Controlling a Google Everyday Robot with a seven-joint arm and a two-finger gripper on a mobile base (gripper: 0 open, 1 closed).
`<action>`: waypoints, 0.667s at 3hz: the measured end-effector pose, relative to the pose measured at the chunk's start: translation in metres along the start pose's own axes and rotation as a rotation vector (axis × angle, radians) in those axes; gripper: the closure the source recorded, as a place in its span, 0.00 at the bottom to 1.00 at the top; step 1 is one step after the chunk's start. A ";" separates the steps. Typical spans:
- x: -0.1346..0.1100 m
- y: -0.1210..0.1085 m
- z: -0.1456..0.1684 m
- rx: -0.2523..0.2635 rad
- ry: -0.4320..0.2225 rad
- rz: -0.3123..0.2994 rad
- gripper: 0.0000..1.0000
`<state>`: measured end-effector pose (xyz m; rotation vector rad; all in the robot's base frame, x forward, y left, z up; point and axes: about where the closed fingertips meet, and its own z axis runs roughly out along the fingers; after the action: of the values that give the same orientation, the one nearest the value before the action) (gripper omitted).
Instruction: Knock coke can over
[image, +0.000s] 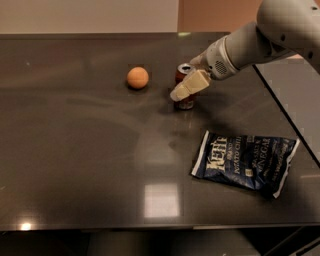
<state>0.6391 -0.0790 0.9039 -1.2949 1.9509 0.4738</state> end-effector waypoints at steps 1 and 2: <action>0.001 -0.001 0.001 -0.012 -0.002 0.005 0.42; -0.005 0.001 -0.004 -0.025 -0.012 0.001 0.65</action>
Offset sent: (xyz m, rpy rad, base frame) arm -0.0050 -0.0029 0.0174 0.0292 0.0087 0.0278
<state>0.6376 -0.0781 0.9097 -1.3044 1.9416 0.5067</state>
